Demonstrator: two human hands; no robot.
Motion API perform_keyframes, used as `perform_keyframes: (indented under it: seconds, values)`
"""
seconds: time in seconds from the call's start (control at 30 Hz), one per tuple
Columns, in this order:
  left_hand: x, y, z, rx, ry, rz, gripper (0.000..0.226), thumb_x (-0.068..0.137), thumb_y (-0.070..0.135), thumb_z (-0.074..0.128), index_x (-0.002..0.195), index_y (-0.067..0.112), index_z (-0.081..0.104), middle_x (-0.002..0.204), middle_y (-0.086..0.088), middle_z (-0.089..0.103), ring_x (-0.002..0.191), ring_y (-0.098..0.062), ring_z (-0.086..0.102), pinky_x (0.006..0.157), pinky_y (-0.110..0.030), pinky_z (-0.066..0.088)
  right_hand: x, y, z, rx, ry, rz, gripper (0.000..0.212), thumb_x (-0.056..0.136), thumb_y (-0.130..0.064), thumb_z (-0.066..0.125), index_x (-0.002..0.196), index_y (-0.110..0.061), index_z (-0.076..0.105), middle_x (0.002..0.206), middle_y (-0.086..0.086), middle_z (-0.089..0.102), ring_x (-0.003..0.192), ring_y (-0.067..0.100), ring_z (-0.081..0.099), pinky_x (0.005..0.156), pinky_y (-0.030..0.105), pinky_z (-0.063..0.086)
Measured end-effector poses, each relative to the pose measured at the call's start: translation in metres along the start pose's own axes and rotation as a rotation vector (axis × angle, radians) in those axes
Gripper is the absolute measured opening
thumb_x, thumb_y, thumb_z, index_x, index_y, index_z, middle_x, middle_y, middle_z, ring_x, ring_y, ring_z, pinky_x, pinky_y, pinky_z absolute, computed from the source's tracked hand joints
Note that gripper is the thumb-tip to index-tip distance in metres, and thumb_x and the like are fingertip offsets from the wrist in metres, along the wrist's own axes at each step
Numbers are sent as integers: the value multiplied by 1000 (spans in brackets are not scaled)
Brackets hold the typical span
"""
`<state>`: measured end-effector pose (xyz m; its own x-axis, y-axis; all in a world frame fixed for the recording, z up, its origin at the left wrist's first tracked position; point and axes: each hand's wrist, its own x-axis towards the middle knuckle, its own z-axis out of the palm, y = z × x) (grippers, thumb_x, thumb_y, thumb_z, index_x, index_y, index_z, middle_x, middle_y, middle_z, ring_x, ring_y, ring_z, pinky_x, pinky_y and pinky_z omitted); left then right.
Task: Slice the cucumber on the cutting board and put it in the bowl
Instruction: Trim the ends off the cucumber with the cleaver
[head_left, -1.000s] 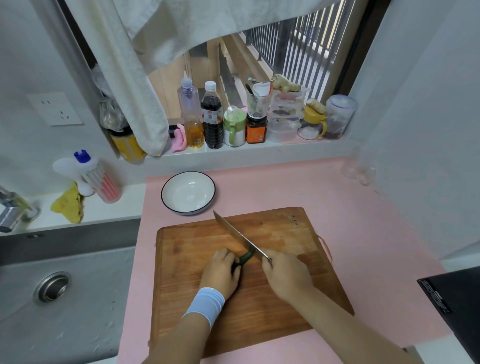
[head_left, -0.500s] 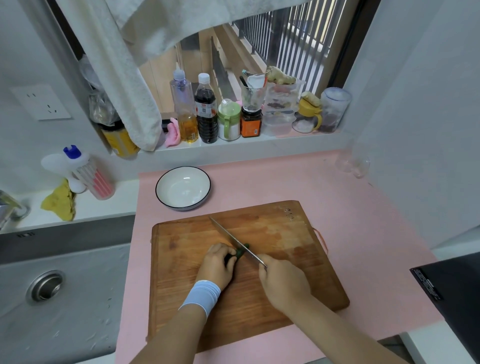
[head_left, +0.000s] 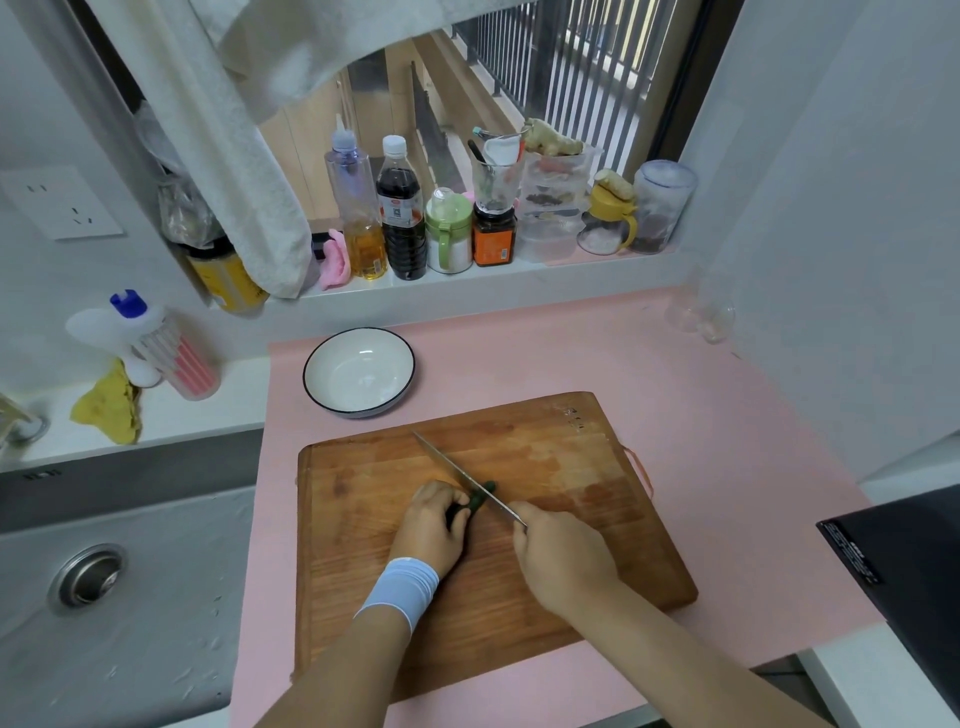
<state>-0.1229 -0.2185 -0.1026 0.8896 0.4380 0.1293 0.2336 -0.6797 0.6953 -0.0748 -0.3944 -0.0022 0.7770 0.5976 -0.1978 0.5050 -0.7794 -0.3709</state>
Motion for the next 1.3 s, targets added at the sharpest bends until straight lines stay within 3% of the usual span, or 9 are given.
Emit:
perform_keyframes:
  seconds: [0.27, 0.53, 0.67, 0.83, 1.0, 1.13, 1.3]
  values:
    - [1, -1, 1, 16, 2, 20, 13, 80, 6, 72, 87, 16, 67, 89, 13, 56, 87, -3, 50, 84, 0, 33, 15, -1, -3, 83, -109, 47, 26, 106, -32, 34, 97, -26, 58, 79, -6, 62, 71, 16, 59, 63, 33, 46]
    - [1, -1, 1, 4, 5, 31, 13, 80, 6, 72, 87, 16, 68, 90, 12, 57, 88, -4, 52, 85, 0, 33, 25, 6, 4, 153, -177, 73, 25, 106, -31, 36, 97, -24, 59, 81, -4, 64, 72, 16, 61, 66, 35, 51]
    - [0, -3, 2, -3, 21, 30, 13, 80, 5, 73, 87, 15, 68, 90, 13, 56, 88, -5, 52, 86, -1, 34, 29, 3, 18, 161, -155, 70, 23, 105, -31, 36, 100, -24, 58, 78, -5, 62, 69, 19, 59, 60, 32, 43]
    - [0, -2, 3, 11, 15, 16, 13, 79, 5, 73, 87, 15, 68, 90, 12, 56, 89, -6, 51, 86, 1, 31, 32, 6, 15, 201, -189, 103, 26, 103, -33, 37, 93, -26, 60, 79, -4, 65, 69, 19, 60, 59, 32, 43]
    - [5, 2, -4, -1, -73, -81, 10, 84, 17, 69, 87, 23, 61, 91, 15, 53, 90, -6, 50, 84, -16, 41, 36, 17, -13, 363, -248, 103, 36, 104, -35, 38, 74, -24, 54, 68, -5, 58, 58, 15, 50, 58, 32, 39]
    - [24, 11, -1, 24, -42, -164, 11, 85, 25, 67, 93, 26, 60, 100, 10, 55, 101, -13, 50, 91, -23, 41, 41, 24, -35, 442, -161, 119, 36, 105, -31, 39, 71, -23, 49, 63, -5, 49, 54, 14, 43, 55, 30, 33]
    - [55, 32, 15, 238, -164, -202, 33, 88, 41, 60, 117, 24, 62, 115, 2, 53, 113, -18, 47, 101, -34, 41, 55, 36, -39, 386, -36, 173, 36, 103, -34, 40, 76, -21, 59, 70, -2, 62, 63, 17, 59, 57, 30, 46]
